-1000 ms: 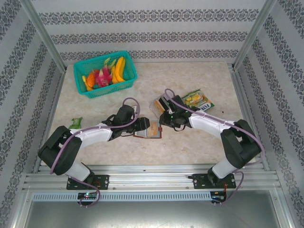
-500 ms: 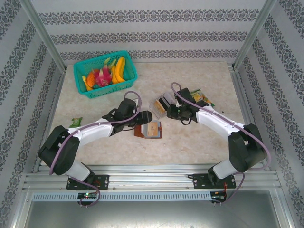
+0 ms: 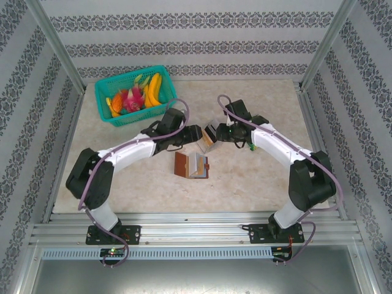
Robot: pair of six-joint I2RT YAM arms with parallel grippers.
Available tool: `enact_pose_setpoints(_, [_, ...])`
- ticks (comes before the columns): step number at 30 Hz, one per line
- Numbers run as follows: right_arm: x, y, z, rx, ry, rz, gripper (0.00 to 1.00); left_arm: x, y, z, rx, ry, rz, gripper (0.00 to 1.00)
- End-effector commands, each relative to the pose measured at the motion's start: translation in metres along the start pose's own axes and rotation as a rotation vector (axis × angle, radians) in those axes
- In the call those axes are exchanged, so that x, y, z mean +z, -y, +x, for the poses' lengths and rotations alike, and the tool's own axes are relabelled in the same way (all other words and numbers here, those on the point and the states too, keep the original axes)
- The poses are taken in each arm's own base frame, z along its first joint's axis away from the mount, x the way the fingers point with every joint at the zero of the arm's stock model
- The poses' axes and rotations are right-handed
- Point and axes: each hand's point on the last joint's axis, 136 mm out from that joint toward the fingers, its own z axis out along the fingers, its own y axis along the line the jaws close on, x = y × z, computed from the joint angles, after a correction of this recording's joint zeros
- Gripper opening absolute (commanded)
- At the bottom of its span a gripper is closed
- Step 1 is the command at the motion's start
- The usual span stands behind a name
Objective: Put the credit cards into the card holder
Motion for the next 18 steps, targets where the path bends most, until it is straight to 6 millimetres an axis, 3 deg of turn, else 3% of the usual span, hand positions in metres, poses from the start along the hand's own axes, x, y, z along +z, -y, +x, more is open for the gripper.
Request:
enact_pose_setpoints(1, [0.005, 0.002, -0.006, -0.073, -0.034, 0.001, 0.32, 0.014, -0.027, 0.001, -0.098, -0.077, -0.127, 0.58])
enact_pose_setpoints(4, [0.012, -0.007, -0.010, -0.122, -0.056, -0.029, 0.32, 0.030, -0.034, -0.001, -0.161, -0.112, -0.147, 0.52])
enact_pose_setpoints(18, [0.044, -0.016, -0.020, -0.334, -0.113, 0.047, 0.33, 0.071, -0.048, 0.002, -0.284, -0.174, -0.134, 0.51])
